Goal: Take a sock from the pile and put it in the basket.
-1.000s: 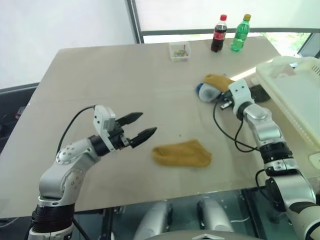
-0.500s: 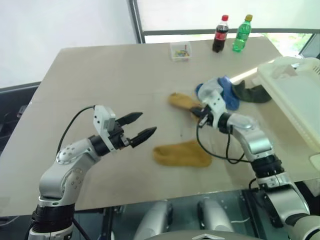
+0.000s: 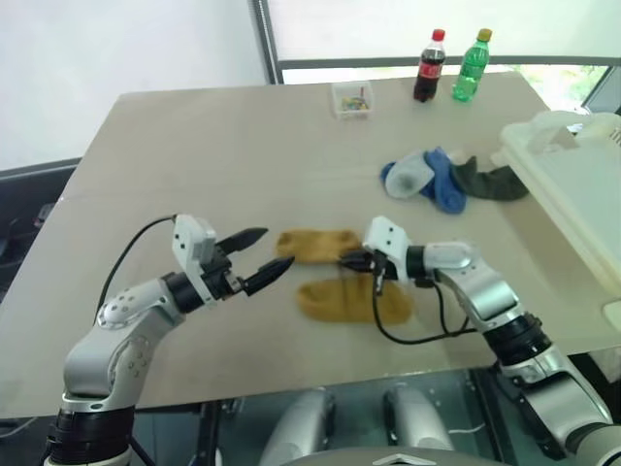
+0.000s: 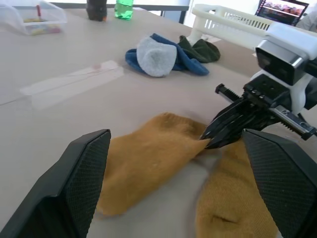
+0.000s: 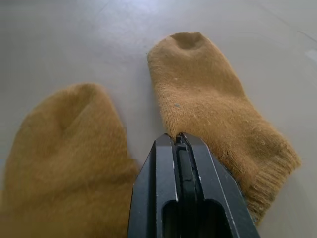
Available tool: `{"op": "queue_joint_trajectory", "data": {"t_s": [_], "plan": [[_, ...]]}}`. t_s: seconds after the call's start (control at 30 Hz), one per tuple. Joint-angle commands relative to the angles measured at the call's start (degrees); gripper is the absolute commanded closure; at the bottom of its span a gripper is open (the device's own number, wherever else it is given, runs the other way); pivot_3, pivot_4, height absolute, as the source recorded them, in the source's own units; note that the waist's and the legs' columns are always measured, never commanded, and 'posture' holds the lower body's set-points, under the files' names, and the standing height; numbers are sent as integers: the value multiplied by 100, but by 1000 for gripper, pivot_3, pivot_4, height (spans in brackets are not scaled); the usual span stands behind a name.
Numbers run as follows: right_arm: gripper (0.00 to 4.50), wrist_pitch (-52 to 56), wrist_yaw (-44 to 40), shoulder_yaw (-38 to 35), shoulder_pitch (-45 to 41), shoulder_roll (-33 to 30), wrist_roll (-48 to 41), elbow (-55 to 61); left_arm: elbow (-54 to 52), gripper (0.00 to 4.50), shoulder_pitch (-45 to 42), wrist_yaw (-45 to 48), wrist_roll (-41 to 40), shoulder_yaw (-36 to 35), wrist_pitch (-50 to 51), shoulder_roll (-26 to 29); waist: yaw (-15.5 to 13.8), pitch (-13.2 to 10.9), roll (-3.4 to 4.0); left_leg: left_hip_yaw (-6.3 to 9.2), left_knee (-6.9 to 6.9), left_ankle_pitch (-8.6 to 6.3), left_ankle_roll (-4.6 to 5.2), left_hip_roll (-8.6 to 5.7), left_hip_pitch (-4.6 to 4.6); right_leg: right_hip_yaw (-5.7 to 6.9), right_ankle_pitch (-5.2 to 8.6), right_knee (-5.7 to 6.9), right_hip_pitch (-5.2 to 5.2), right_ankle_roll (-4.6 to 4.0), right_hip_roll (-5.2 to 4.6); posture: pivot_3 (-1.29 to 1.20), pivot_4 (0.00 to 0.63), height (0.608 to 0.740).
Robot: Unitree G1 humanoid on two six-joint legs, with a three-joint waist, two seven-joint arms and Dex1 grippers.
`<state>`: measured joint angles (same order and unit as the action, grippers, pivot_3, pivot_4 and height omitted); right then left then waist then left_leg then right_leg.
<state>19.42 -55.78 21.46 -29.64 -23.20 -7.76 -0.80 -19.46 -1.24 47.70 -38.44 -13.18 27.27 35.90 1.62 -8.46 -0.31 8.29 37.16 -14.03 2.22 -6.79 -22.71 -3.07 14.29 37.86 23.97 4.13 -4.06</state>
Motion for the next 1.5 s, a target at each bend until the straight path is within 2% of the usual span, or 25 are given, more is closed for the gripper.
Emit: {"op": "queue_joint_trajectory", "data": {"t_s": [0.03,0.1,0.13,0.27,0.37,0.5,0.73,0.83,0.87,0.97,1.03,1.07,1.1,1.33,1.5], "plan": [[3609,-219,-139,-173,67,-198,-46,356,33,0,46,46,72,-121,-65,113,-12,0,0,0,0,0,0,0,0,0,0,0,0,0,0,0,150,740],[2657,-318,-9,-262,140,-263,-5,440,159,0,13,30,196,-54,-69,163,-13,0,0,0,0,0,0,0,0,0,0,1,0,0,1,0,150,740],[2337,-353,51,-333,180,-289,-24,504,242,0,-12,34,320,3,-145,184,-19,0,0,0,-1,0,0,0,1,-1,0,2,0,0,1,0,150,740],[2337,-69,-273,-630,405,-466,-592,925,591,0,-129,96,498,107,-174,178,-71,0,-1,0,-1,0,0,0,0,-1,0,0,0,0,1,0,150,740],[2337,357,-162,-950,462,-435,-984,1031,930,0,-276,69,797,267,-247,175,-91,0,0,0,-1,-1,0,0,0,0,0,-1,-1,0,-1,0,150,740],[2337,727,647,-1027,223,-253,-600,587,1305,0,-632,-132,1173,525,-319,58,-100,0,-1,2,-1,-1,1,0,0,2,0,1,-1,0,-1,0,150,740],[2337,803,1066,-763,135,63,-189,-9,1815,0,-1137,-359,1638,1105,-393,-453,-96,0,-2,1,-2,0,0,-2,-3,1,-1,1,0,0,-2,0,150,740],[2262,824,983,-671,130,79,-130,-39,2076,716,-1245,-501,1816,1200,-381,-598,-83,0,-2,0,-1,0,0,-2,-4,-1,-1,1,0,0,-2,0,150,740],[2262,851,951,-657,136,83,-147,-30,2103,1163,-1255,-504,1827,1218,-356,-636,-82,1,-1,1,-1,0,0,-2,-3,0,-1,2,0,0,-1,0,150,740],[3091,763,934,-589,127,63,-43,-103,2127,2445,-1260,-538,1870,1255,-362,-759,-86,1,-2,1,0,0,0,-2,-2,0,-1,3,0,0,-2,0,150,740],[4197,697,931,-600,136,54,-12,-118,2112,3556,-1244,-518,1882,1257,-374,-787,-86,1,-2,1,1,0,0,-2,-2,1,-1,2,-1,0,-2,0,150,740],[4358,684,937,-635,144,50,-23,-93,2091,3726,-1227,-490,1862,1227,-396,-794,-87,1,-3,1,2,0,0,-2,-2,1,-1,2,-1,0,-2,0,150,740],[4500,668,934,-682,143,39,-42,-69,2063,4397,-1222,-462,1802,1164,-413,-809,-87,1,-3,1,2,0,0,-2,-2,1,-1,3,-1,0,-2,0,150,740],[4500,1038,595,-1171,155,-217,-680,694,1195,4469,-1073,154,755,728,21,-666,-85,1,-3,3,2,0,0,-2,-6,2,-1,2,0,0,-2,0,150,740],[4500,1918,393,-1558,462,-733,-1389,1816,418,4469,-833,365,-78,494,797,-354,-88,1,-3,4,1,0,1,-1,-6,2,-1,1,-1,0,-3,0,150,740]]}}
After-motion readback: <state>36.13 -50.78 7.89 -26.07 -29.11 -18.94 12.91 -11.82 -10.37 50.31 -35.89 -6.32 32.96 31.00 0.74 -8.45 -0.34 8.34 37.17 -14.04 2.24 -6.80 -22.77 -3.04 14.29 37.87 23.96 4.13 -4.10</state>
